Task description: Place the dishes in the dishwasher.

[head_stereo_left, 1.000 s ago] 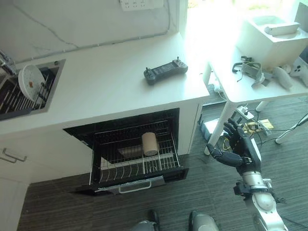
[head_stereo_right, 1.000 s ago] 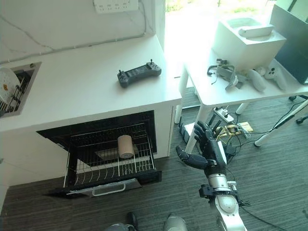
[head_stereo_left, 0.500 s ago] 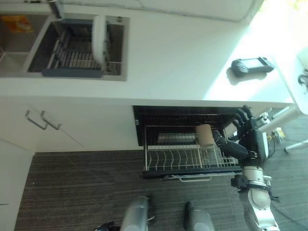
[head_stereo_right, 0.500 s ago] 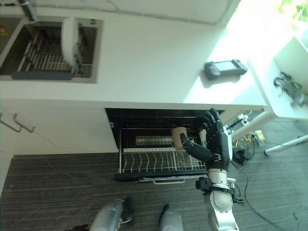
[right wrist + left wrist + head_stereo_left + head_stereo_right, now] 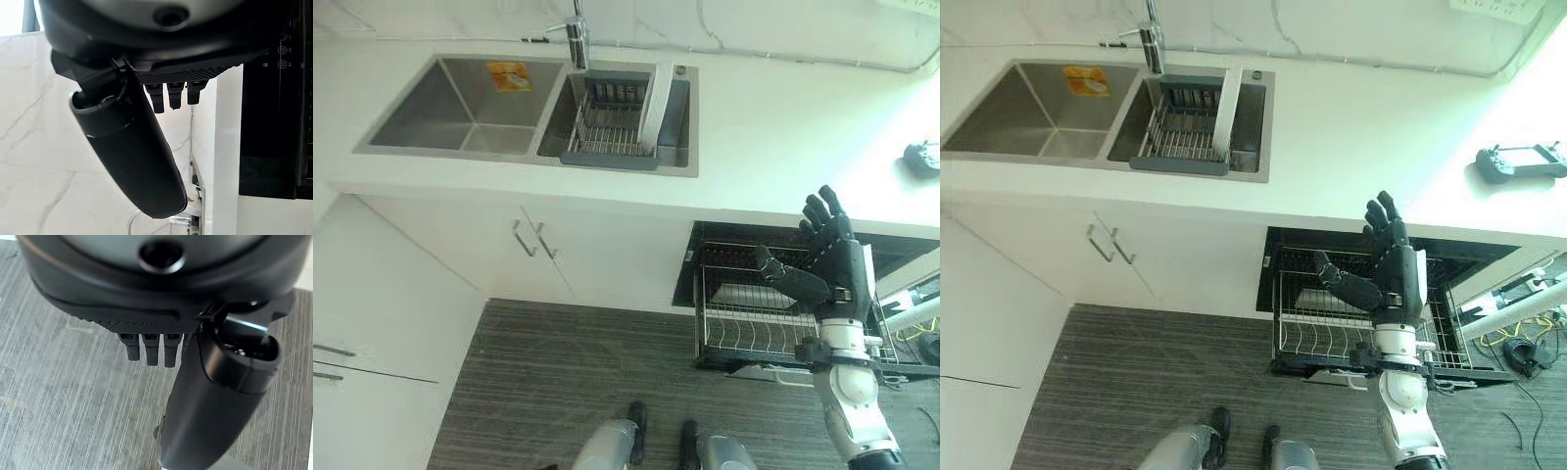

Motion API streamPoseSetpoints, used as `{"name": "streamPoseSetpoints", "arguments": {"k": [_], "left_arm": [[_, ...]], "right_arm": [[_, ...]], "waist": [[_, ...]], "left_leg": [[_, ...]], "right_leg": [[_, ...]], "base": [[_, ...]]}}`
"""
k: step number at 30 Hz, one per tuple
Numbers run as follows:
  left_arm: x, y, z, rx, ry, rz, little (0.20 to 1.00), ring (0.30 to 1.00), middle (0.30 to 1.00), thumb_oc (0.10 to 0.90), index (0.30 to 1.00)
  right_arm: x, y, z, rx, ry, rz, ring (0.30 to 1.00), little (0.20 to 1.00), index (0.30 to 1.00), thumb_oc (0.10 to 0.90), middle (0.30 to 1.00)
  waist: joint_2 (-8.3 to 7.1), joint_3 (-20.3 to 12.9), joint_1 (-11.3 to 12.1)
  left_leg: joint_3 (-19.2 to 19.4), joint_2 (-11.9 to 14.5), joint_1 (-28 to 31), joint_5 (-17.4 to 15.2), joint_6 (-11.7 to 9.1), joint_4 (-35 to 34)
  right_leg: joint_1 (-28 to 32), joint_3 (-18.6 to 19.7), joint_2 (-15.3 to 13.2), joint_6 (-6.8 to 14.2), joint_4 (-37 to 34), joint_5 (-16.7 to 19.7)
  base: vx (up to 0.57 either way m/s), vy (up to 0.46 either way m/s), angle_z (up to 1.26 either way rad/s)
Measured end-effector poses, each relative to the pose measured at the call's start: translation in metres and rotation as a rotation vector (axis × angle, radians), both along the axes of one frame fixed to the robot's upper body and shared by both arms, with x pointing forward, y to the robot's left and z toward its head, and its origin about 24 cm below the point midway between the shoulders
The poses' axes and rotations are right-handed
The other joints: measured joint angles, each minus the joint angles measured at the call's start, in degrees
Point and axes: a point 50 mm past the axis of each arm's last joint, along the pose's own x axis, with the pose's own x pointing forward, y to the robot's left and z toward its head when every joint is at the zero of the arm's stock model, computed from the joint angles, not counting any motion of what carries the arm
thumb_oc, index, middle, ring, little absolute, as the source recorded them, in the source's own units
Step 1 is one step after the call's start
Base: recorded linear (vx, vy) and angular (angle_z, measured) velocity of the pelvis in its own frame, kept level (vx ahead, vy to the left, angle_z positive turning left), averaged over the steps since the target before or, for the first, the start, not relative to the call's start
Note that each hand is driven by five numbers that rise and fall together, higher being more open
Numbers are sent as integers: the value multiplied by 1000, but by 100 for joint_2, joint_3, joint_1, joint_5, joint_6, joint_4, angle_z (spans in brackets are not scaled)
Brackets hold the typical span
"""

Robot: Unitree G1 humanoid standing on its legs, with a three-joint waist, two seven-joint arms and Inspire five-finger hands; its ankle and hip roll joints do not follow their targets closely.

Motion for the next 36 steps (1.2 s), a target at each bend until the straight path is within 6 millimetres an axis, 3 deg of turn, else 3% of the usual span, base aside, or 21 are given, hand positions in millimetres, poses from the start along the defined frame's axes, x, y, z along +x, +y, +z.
{"name": "streamPoseSetpoints", "arguments": {"k": [1,6,13,15,16,17,18,19,20,21,23,25,27,29,31,33,35,36], "left_arm": [[-3,0,0,0,6,2,900,900,900,800,900],[-8,-9,-3,-13,25,-27,900,900,900,800,900],[-1,-11,-2,2,20,-37,900,900,900,800,900],[-1,-10,-2,7,20,-36,900,900,900,800,900],[-4,-9,-3,10,28,-33,900,900,900,800,900],[-6,-8,-2,14,32,-32,900,900,900,800,900],[-4,-6,-1,21,26,-35,900,900,900,800,900],[-2,-5,0,20,15,-37,900,900,900,800,900],[-1,-6,0,15,18,-41,900,900,900,800,900],[-2,-7,-1,10,45,-48,900,900,900,800,900],[-3,-5,-2,18,86,-44,900,900,900,800,900],[-4,1,-1,48,105,-38,900,900,900,800,900],[-2,1,-1,54,105,-38,900,900,900,800,900],[-6,6,0,75,123,-22,900,900,900,800,900],[-5,11,1,86,113,-9,900,900,900,800,900],[-4,18,3,89,79,60,900,900,900,800,900],[-4,16,2,78,69,82,900,900,900,800,900],[-5,14,2,71,71,84,900,900,900,800,900]], "right_arm": [[0,0,0,1,1,-2,900,900,900,800,900],[-2,-3,-3,21,10,-38,900,900,900,800,900],[-3,-4,-4,17,17,-41,900,900,900,800,900],[-5,-5,-6,14,27,-43,900,900,900,800,900],[-9,-7,-10,11,45,-48,900,900,900,800,900],[-12,-7,-13,11,60,-52,900,900,900,800,900],[-12,-8,-15,12,69,-64,900,900,900,800,900],[-10,-10,-19,7,90,-79,900,900,900,800,900],[-10,-11,-21,6,104,-90,900,900,900,800,900],[-11,-15,-23,12,112,-113,900,900,900,800,900],[-14,-20,-22,28,104,-154,900,900,900,800,900],[-16,-18,-21,45,93,-158,900,900,900,800,900],[-16,-14,-21,54,84,-148,900,900,900,800,900],[-8,-4,-15,63,44,-97,900,900,900,800,900],[0,3,-6,54,0,-51,900,900,900,800,900],[5,4,1,56,-35,-37,900,900,900,800,900],[9,3,5,41,-47,-33,900,900,900,800,900],[10,2,4,39,-39,-34,900,900,900,800,900]], "waist": [[7,-5,-17],[188,-108,-158],[207,-125,-191],[148,-115,-189],[60,-125,-188],[79,-185,-202],[-34,-128,-237],[-16,-129,-136],[8,-134,-152],[24,-118,-180],[58,-103,-272],[-83,-2,-317],[-8,77,-312],[35,181,-264],[83,237,-112],[22,238,152],[17,256,161],[30,260,170]], "left_leg": [[90,26,5,-28,43,-64],[447,304,14,106,16,-120],[475,293,155,170,63,-268],[557,185,289,97,140,-304],[472,88,435,14,235,-247],[396,-12,530,14,184,-367],[130,-49,181,-134,108,227],[-195,73,-257,-365,20,642],[-243,250,-485,-383,-5,666],[-166,474,-755,-311,-60,723],[15,499,-936,-192,-23,920],[165,308,-931,-233,202,920],[276,262,-857,-242,406,914],[654,310,-643,-345,594,824],[1051,436,-520,-365,613,653],[1433,397,-414,-278,568,374],[1485,348,-412,-210,556,283],[1479,332,-384,-145,521,224]], "right_leg": [[13,-8,-71,27,-25,203],[17,-168,-24,-80,-2,222],[56,-146,-11,-107,-26,191],[83,-123,-108,-172,-6,103],[116,-57,-200,-93,154,-17],[75,40,-261,4,329,-79],[67,119,-315,4,320,-121],[21,135,-273,4,220,-28],[-12,94,-225,105,167,47],[-48,50,-223,150,195,-7],[-21,65,-323,304,126,-9],[14,141,-487,396,51,112],[-14,132,-542,267,-16,239],[-66,-257,-545,377,-36,417],[-343,-580,-337,266,568,319],[92,-912,-51,128,50,25],[452,-656,187,100,-544,-70],[435,-621,183,107,-485,-71]], "base": [[18,-27,5],[31,0,10],[79,54,-2],[192,191,-1],[161,336,1],[124,392,9],[85,493,-13],[29,434,-14],[33,403,-21],[62,298,-1],[92,244,9],[70,185,-7],[31,174,-26],[-46,86,-77],[-10,-70,-117],[-44,-147,-104],[-58,-104,-30],[-72,-152,11]]}}
